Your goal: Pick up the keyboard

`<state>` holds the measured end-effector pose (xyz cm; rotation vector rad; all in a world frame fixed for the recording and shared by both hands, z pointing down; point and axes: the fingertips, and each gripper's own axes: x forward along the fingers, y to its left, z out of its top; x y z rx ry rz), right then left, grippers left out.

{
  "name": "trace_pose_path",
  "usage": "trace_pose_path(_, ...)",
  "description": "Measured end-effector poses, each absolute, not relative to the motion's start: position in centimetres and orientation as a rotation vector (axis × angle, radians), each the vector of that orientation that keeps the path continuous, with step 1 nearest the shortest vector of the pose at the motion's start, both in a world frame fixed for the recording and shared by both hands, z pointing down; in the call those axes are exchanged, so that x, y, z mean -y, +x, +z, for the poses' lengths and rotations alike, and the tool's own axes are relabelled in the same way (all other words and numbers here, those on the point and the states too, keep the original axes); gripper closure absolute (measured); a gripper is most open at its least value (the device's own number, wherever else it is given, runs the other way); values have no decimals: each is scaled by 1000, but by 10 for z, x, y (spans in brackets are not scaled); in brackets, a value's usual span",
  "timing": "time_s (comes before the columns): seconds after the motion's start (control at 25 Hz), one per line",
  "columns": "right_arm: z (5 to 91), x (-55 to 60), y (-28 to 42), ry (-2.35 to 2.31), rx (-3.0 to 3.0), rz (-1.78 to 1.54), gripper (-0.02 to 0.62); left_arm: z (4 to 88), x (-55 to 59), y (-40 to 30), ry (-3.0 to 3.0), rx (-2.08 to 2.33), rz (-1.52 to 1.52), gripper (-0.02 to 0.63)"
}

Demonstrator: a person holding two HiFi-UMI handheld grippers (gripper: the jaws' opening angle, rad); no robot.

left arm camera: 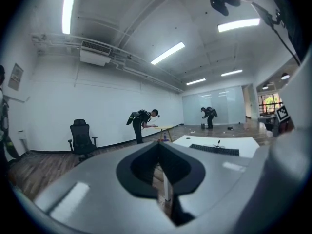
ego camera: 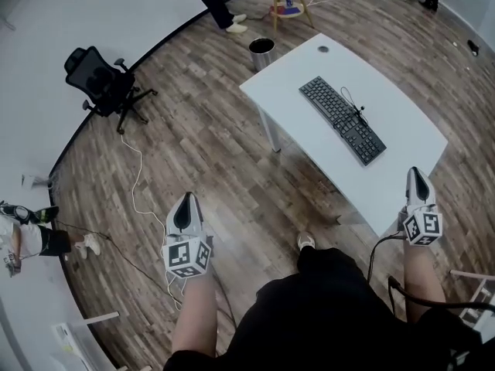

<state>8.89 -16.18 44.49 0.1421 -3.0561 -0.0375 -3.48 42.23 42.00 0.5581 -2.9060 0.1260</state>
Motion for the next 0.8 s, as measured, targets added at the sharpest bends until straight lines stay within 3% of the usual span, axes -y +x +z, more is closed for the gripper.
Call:
trace_pose_path(0.36,446,187,1,150,3074,-33,592,395,-373,-116,643,2933,180,604)
trace_pose_path(0.8,453,207,-42,269,3076,-26,592,407,-335,-199,760,2914,178,604)
